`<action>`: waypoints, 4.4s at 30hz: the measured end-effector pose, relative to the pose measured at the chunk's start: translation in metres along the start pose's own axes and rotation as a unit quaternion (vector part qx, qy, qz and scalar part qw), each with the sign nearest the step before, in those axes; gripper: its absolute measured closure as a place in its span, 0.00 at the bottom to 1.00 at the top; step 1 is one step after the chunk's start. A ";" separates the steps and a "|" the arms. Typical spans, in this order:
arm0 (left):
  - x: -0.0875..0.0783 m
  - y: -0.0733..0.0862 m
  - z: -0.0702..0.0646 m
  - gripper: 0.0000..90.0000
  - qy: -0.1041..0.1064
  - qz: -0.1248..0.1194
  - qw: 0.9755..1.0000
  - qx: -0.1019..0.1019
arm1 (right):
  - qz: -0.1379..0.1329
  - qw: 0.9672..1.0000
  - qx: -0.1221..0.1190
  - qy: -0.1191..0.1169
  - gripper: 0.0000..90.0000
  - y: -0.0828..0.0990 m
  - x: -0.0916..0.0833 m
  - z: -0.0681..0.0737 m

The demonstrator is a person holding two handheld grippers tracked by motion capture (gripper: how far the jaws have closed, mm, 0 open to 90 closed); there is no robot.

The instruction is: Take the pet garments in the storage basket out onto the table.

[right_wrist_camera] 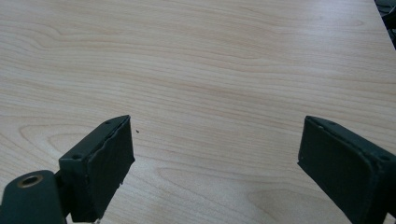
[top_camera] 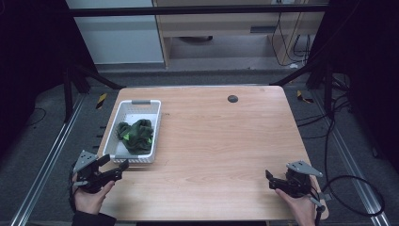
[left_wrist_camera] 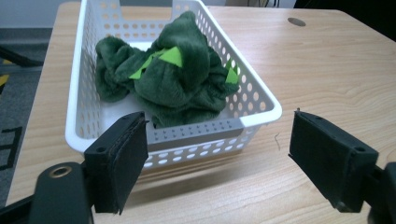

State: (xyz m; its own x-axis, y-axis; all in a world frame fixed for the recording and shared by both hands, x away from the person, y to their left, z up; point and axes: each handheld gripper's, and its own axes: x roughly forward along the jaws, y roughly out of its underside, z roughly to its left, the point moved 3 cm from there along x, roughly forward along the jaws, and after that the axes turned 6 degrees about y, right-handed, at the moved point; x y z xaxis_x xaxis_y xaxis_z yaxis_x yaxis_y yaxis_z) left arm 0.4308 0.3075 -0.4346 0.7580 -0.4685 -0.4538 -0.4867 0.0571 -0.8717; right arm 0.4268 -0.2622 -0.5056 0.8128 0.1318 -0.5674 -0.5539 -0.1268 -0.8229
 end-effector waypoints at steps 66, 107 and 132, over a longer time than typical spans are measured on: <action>0.049 -0.068 0.014 0.18 -0.003 0.051 0.998 0.025 | 0.004 1.000 -0.013 -0.024 0.11 0.000 0.004 0.005; 0.099 -0.083 0.029 0.15 -0.013 0.166 0.985 0.053 | 0.016 0.999 -0.017 -0.033 0.11 0.002 0.007 0.004; 0.127 -0.073 0.038 0.20 -0.011 0.229 0.972 0.049 | 0.023 0.999 -0.021 -0.037 0.11 0.003 0.010 0.005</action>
State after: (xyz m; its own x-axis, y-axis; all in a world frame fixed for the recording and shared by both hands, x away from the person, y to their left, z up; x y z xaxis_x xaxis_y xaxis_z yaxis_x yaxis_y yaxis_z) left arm 0.5784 0.2771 -0.4356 0.4816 -0.3560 -0.8008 -0.7320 0.3391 -0.5910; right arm 0.4325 -0.2563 -0.5135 0.7707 0.1967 -0.6061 -0.5806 -0.1754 -0.7951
